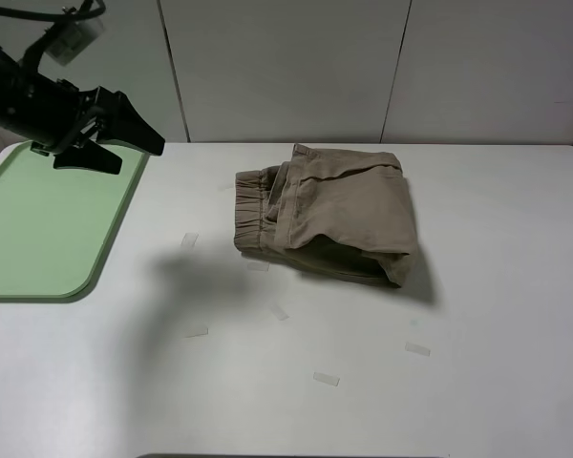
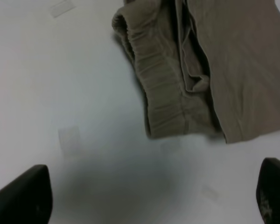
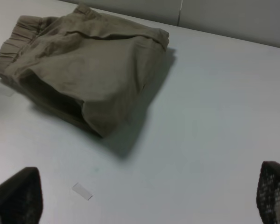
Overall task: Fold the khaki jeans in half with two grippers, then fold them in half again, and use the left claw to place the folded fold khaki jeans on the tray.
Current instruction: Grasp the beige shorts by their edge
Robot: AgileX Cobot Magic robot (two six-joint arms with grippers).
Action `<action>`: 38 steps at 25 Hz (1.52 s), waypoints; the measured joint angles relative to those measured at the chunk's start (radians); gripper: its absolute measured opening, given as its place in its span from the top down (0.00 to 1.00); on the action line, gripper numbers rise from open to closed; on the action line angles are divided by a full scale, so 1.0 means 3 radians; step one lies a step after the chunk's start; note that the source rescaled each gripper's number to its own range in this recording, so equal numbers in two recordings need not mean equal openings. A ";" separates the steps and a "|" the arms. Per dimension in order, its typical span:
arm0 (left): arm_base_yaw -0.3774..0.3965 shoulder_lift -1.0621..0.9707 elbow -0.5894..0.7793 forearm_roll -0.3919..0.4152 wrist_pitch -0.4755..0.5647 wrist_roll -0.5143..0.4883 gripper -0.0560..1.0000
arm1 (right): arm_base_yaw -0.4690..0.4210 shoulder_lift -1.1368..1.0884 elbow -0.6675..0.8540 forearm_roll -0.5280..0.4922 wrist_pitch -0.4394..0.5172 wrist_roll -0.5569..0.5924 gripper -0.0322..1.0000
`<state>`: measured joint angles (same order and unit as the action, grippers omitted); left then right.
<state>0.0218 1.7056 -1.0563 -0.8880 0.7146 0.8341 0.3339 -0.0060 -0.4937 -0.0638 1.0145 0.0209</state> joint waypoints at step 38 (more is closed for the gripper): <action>-0.0671 0.2298 -0.1368 -0.1605 0.0610 0.1271 0.04 | 0.0000 0.0000 0.0000 0.0003 0.0000 0.0000 0.01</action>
<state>-0.1793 2.3949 -1.4666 -1.3695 0.8975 1.2155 0.3339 -0.0060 -0.4937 -0.0630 1.0144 0.0209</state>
